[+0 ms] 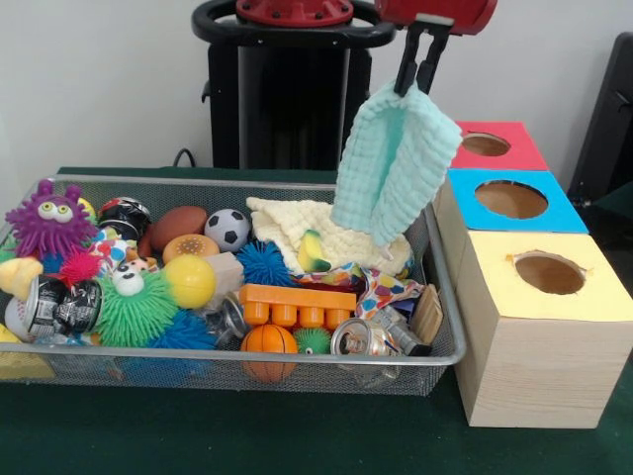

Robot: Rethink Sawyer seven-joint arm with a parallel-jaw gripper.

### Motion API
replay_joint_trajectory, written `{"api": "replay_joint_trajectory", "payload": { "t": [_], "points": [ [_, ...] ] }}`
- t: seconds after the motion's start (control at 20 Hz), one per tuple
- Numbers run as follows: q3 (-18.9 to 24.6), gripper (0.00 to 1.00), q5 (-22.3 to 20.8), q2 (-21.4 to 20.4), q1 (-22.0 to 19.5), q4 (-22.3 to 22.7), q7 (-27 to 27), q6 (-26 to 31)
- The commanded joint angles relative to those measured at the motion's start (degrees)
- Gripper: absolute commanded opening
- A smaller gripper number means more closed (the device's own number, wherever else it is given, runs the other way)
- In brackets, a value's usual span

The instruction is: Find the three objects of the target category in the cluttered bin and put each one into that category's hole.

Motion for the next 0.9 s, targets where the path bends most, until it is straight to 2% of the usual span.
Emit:
{"api": "replay_joint_trajectory", "payload": {
  "t": [0.05,0.25,0.4,0.9],
  "points": [
    [-1.7,0.0,-1.5,2.4,1.8,-2.0,14.3,3.4],
    [-1.6,0.0,-0.3,2.6,2.2,-2.0,14.0,3.3],
    [-2.8,0.0,-0.4,3.2,4.3,-3.3,15.8,4.3],
    [-3.4,0.0,2.7,9.2,9.0,-6.9,20.7,2.4]
  ]
}}
